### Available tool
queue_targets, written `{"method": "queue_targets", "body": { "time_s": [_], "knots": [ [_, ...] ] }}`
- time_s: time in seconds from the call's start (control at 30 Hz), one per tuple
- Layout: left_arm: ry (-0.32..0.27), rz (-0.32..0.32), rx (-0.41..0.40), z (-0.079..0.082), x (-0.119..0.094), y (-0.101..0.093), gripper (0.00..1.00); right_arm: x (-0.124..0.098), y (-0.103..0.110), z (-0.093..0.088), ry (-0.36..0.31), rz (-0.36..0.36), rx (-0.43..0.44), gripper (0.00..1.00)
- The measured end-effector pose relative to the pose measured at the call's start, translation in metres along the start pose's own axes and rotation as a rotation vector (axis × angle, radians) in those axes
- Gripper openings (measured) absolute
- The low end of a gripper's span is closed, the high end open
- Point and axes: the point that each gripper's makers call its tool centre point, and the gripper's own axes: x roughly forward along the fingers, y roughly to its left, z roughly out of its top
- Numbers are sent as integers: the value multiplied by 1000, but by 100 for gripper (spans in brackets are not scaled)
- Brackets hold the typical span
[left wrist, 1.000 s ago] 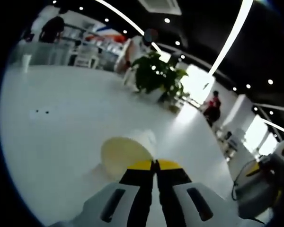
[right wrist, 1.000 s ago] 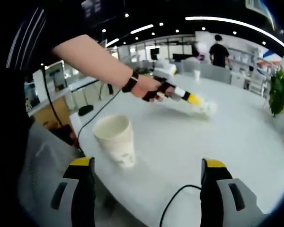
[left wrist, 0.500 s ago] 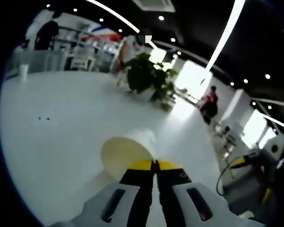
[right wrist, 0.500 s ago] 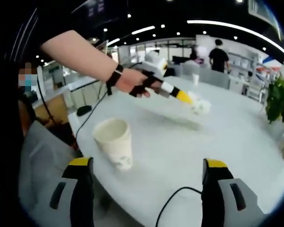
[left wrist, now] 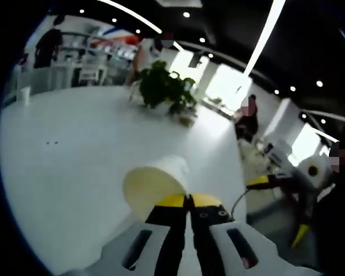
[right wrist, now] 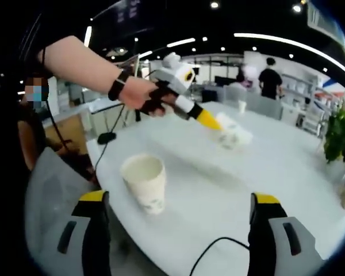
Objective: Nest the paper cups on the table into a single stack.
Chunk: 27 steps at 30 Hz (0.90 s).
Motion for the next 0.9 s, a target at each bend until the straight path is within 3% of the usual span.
{"method": "queue_targets", "body": {
  "time_s": [0.4, 0.9],
  "knots": [
    [55, 7, 42, -16, -27, -49, 0, -1, 6, 8, -32, 20, -15, 100],
    [145, 37, 162, -17, -52, -83, 0, -4, 8, 12, -52, 46, -29, 100]
  ]
}}
